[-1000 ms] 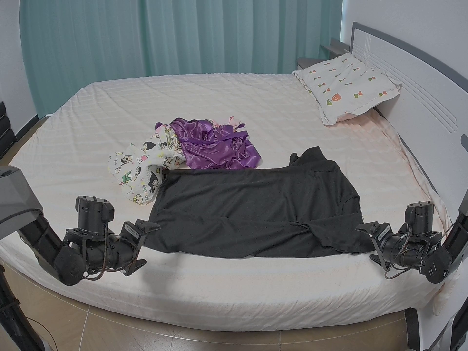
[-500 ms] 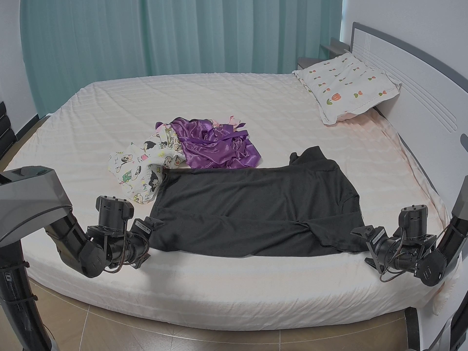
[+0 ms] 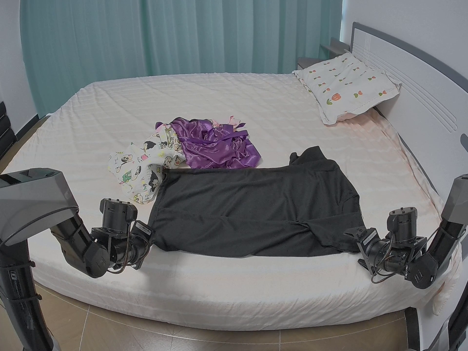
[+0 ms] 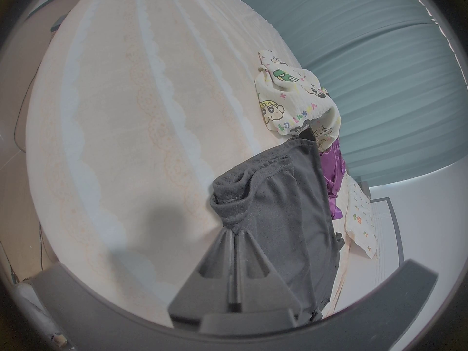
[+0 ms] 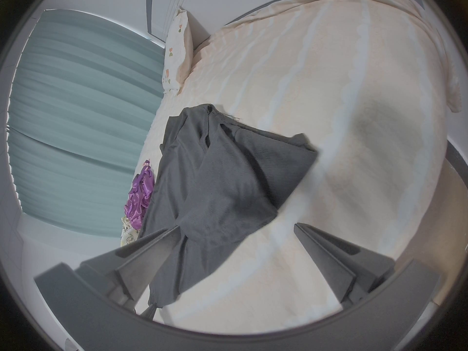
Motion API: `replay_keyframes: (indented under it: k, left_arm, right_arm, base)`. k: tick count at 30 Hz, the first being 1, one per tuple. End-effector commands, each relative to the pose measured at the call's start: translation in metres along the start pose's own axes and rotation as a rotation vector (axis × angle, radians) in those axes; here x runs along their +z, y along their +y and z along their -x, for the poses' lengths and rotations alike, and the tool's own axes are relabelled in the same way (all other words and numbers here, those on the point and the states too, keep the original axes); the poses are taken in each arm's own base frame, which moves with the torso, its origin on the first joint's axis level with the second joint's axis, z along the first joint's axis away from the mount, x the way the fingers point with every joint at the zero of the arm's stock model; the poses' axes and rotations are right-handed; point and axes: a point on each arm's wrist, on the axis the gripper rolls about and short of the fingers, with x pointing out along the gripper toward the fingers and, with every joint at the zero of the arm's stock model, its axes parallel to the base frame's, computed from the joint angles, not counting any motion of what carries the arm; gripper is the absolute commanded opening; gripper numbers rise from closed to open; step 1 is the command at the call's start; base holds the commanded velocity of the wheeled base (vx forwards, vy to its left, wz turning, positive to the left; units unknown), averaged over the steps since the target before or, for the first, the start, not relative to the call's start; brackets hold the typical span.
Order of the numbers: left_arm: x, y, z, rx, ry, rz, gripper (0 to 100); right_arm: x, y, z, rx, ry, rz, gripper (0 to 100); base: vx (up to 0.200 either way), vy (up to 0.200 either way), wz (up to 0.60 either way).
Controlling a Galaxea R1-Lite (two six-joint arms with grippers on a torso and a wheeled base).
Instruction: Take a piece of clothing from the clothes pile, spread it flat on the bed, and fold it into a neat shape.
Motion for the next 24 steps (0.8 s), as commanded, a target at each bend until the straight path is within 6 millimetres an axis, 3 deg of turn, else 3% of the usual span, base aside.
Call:
replay_keyframes:
  k: [1, 16, 17, 24]
  left_arm:
    - [0.003, -0.003, 0.006, -0.013, -0.006, 0.006, 0]
    - [0.005, -0.002, 0.005, -0.012, -0.011, 0.012, 0]
    - [0.005, -0.002, 0.005, -0.012, -0.011, 0.012, 0]
    - [0.005, -0.001, 0.006, -0.010, -0.010, 0.012, 0]
  right_arm:
    - [-0.001, -0.002, -0.015, -0.009, -0.011, -0.006, 100]
    - [0.001, -0.001, -0.038, -0.013, -0.049, -0.018, 100]
    - [0.002, -0.001, -0.039, -0.014, -0.060, -0.019, 0]
    - [-0.001, 0.000, -0.039, -0.009, -0.132, -0.010, 0]
  base:
    - [0.000, 0.000, 0.00]
    - [0.000, 0.000, 0.00]
    - [0.000, 0.000, 0.00]
    - [0.000, 0.000, 0.00]
